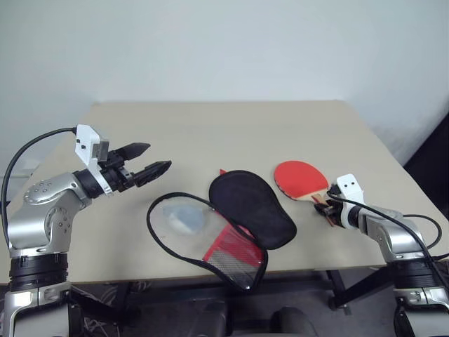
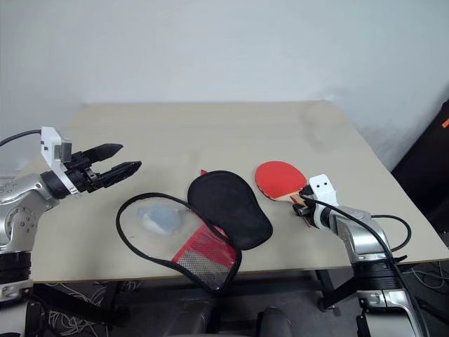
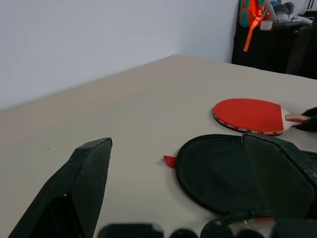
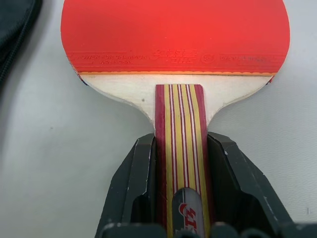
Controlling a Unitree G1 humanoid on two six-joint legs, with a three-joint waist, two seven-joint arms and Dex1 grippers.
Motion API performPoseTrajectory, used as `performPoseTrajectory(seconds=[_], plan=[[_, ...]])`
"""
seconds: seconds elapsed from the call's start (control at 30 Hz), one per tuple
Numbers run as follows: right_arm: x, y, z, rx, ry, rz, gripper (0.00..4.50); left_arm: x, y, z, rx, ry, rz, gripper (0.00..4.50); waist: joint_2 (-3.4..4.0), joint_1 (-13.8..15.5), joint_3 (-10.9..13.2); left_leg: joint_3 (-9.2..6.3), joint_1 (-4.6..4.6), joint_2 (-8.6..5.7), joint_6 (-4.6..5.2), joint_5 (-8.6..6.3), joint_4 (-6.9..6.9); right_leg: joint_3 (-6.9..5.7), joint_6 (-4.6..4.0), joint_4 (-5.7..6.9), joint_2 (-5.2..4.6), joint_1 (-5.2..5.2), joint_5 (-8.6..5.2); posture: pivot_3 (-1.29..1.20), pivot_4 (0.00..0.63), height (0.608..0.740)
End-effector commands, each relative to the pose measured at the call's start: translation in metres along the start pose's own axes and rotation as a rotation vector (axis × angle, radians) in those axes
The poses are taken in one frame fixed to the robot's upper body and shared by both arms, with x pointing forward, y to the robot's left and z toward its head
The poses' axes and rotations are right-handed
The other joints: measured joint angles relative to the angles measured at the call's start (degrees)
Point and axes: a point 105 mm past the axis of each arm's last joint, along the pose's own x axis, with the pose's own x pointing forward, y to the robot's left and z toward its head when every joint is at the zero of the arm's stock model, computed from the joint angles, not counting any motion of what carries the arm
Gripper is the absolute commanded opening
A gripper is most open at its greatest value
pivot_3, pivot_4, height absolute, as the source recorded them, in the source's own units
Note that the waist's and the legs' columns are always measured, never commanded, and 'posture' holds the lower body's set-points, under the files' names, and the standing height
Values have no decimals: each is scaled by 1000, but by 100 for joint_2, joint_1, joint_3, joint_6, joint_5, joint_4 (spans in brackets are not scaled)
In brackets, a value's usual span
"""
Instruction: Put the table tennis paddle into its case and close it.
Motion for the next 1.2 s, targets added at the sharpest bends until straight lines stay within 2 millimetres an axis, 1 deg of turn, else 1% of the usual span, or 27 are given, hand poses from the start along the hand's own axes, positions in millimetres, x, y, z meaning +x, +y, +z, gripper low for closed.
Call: performPoseTrajectory(seconds=[0.03, 0.1, 0.17, 0.23, 0.37, 0.43, 0.53, 0.63, 0.73, 0.87, 1.0, 1.2], plan=[[-3, -3, 24, 16, -85, -10, 1107, 2, -4, 14, 44, -34, -8, 4500, 0, -6, 0, 5, 1, 2, -2, -1, 0, 1, -3, 0, 0, -3, 3, 0, 0, 707], [-4, -4, 32, 28, -117, -14, 1107, 2, -4, 13, 44, -34, -7, 4500, 1, -8, 2, 13, 0, 6, -7, -4, 0, 1, -2, -1, 0, -6, 22, 0, 0, 707], [-7, 2, 48, 43, -179, 20, 1107, 2, -4, 12, 42, -32, -6, 4500, 5, -8, 7, 19, -3, 8, -8, -5, 0, 1, -4, -1, 1, -9, 25, 0, 0, 707], [-12, 22, 64, 16, -239, 111, 1107, 3, -4, 12, 41, -29, -5, 4500, 12, -7, 14, 20, -6, 9, -8, -5, 0, 2, -6, 0, 2, -13, 27, 0, 0, 707], [-22, 67, 82, -29, -304, 269, 1107, 3, -3, 12, 41, -26, -4, 4500, 20, -6, 30, 22, -8, 11, -13, -8, -2, 2, -6, -5, 3, -19, 26, 0, 0, 707], [-25, 87, 86, -44, -314, 330, 1107, 3, -3, 12, 40, -25, -4, 4500, 20, -2, 33, 22, -8, 12, -15, -10, -3, 2, -6, -9, 4, -19, 26, 0, 0, 707], [-26, 111, 86, -48, -310, 378, 1107, 3, -3, 11, 39, -23, -4, 4500, 18, 5, 35, 23, -9, 12, -15, -11, -3, 1, -6, -15, 3, -18, 27, 0, 0, 707], [-23, 127, 77, -59, -265, 395, 1107, 3, -3, 11, 39, -20, -3, 4500, 18, 7, 36, 21, -10, 12, -15, -10, -3, -2, -4, -18, -1, -16, 28, 0, 0, 707], [-17, 135, 63, -71, -202, 389, 1107, 3, -3, 11, 39, -17, -1, 4500, 18, 4, 36, 21, -11, 12, -15, -11, -3, -2, -4, -21, -2, -18, 28, 0, 0, 707], [-12, 139, 51, -77, -153, 378, 1107, 2, -3, 11, 41, -13, 0, 4500, 19, 0, 37, 23, -13, 12, -16, -11, -14, -1, -4, -25, -1, -23, 28, 0, 0, 707], [-5, 137, 37, -75, -102, 347, 1107, 2, -2, 12, 43, -11, -1, 4500, 19, 2, 37, 25, -12, 15, -16, -11, -32, -2, -8, -42, 5, -26, 32, 0, 0, 707], [3, 130, 27, -66, -63, 295, 1107, 2, -2, 13, 44, -10, -4, 4500, 17, 0, 36, 29, -12, 14, -17, -11, -40, -4, -6, -62, 8, -17, 36, 0, 0, 707]])
